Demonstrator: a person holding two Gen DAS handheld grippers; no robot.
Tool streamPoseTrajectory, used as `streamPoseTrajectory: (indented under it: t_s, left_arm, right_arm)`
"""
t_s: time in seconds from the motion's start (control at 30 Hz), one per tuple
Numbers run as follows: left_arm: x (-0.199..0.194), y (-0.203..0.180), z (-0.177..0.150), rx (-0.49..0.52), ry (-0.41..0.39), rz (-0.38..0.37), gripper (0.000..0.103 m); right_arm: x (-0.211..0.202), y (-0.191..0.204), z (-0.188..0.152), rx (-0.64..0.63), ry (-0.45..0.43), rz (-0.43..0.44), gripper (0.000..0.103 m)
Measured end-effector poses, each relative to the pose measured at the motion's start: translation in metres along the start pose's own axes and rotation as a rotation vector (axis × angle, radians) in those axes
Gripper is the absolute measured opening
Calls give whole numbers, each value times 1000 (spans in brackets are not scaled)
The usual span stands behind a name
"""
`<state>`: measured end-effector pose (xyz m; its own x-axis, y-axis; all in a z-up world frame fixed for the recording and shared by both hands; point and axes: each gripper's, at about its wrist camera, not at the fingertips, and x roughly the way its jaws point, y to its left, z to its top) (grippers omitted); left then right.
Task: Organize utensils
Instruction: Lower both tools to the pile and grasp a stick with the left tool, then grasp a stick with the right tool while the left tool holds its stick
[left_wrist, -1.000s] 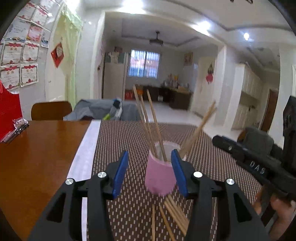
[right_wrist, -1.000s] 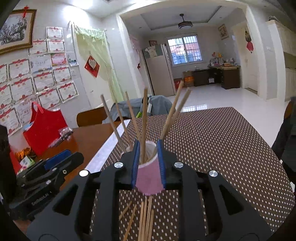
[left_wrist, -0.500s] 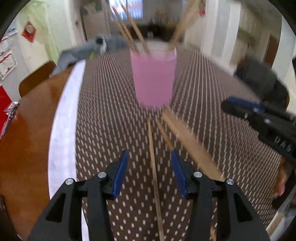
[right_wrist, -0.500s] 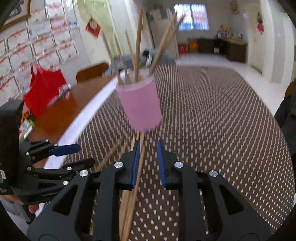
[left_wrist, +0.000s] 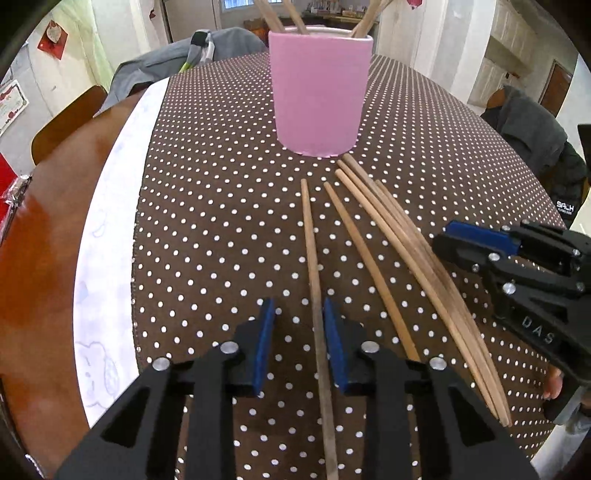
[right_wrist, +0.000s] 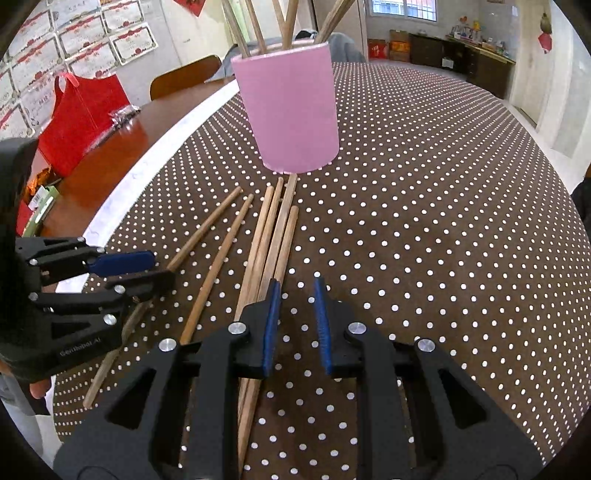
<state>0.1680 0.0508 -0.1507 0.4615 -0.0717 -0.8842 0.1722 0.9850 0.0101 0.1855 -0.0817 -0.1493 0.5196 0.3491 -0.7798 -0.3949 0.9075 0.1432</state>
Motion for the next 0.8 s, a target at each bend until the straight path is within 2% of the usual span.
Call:
streamPoseTrajectory:
  t_s: [0.17,0.47,0.63,0.8]
  left_arm:
    - [4,3,7,-16,-11,8,7]
    - [6,3,8,-53,-27,-3,6]
    - [6,3,9,-56,-27,0,6]
    - [10,2,15,-61,-24,18,6]
  right_arm:
    - [4,5,2,-19,11,-37,20]
    - [7,12,12,-18,13,-21,20]
    - [10,16,13,-37,24,-48,20]
    - [18,25,25,-69,59,-95,25]
